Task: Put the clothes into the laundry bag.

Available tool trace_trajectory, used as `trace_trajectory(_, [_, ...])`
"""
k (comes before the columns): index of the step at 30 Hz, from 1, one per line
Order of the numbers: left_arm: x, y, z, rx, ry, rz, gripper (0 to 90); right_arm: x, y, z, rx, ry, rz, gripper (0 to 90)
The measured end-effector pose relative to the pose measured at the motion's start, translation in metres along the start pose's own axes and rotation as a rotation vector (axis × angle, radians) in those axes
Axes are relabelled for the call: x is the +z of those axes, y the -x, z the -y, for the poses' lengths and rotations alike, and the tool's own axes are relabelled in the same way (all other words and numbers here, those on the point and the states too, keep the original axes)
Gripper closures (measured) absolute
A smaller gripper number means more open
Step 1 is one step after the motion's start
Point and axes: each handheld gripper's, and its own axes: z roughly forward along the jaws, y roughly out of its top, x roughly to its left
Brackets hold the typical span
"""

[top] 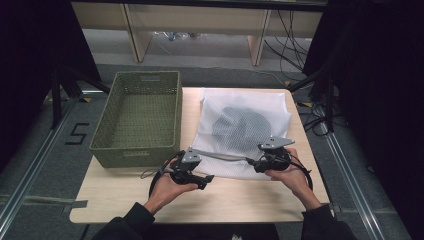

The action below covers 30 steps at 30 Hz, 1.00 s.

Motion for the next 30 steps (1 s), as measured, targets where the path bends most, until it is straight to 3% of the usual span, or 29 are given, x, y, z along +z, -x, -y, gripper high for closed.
trace_trajectory(2, [-0.001,0.000,0.001,0.002,-0.002,-0.003,25.5,-0.001,0.000,0.002,-0.022,0.009,0.000,30.8])
trace_trajectory(9, [-0.004,0.002,0.004,-0.003,0.004,0.007,23.3,-0.005,-0.006,0.005,0.009,0.009,-0.021,30.2])
trace_trajectory(11, [-0.005,0.002,0.005,0.009,0.007,0.016,22.6,-0.008,-0.007,0.006,-0.004,0.016,-0.026,30.0])
trace_trajectory(12, [-0.006,0.003,0.006,0.015,0.004,0.009,21.9,-0.009,-0.009,0.007,0.019,0.011,-0.033,29.9])
trace_trajectory(30, [-0.018,0.006,0.018,0.046,-0.006,-0.008,19.4,-0.018,-0.017,0.022,-0.002,0.004,-0.051,28.9])
